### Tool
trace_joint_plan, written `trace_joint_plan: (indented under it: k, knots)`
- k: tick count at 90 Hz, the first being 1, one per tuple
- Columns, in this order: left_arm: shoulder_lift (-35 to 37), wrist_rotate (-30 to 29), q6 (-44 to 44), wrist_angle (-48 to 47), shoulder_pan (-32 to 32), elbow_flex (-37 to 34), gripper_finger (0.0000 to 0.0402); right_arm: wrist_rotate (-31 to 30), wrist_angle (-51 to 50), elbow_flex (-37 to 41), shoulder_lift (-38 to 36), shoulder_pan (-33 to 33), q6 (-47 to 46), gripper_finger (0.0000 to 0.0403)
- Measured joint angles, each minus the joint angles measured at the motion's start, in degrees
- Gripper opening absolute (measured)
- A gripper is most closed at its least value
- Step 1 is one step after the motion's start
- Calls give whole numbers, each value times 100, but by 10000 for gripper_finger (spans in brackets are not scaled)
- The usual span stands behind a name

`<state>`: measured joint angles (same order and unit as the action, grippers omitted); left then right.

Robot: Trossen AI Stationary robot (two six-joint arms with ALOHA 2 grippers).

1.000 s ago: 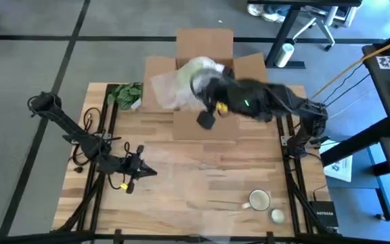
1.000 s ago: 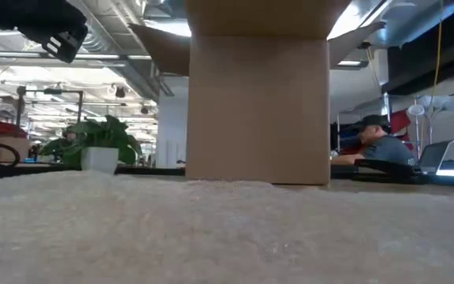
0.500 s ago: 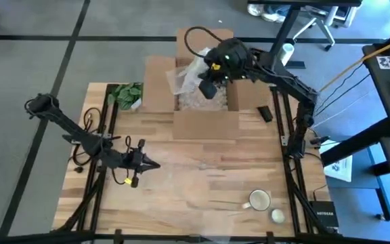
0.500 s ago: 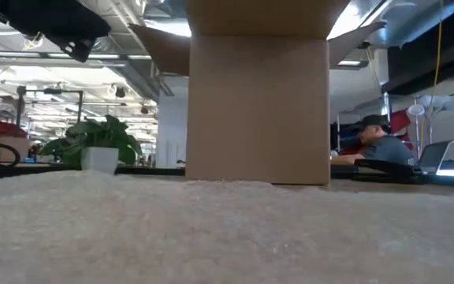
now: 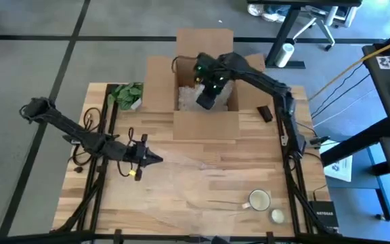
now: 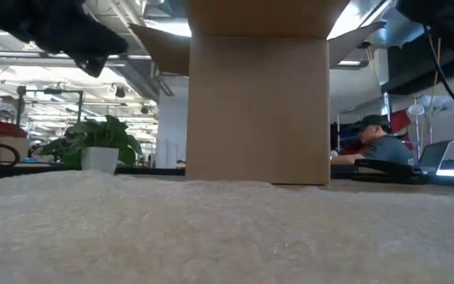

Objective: Wrap mug
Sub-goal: Put the wrapped green mug into the cardboard box

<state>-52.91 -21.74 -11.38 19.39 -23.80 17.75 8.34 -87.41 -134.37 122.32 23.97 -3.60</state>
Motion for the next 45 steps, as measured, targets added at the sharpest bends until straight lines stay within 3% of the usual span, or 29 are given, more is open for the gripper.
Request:
trace_joint_plan:
  k: [24,45]
  knots:
    - [5,85,-273,704,93,-500,0,674,-184,-19,487,-200,101,1]
    - [7,85,-362,713,93,-635,0,867,-180,-22,571,-188,123,12]
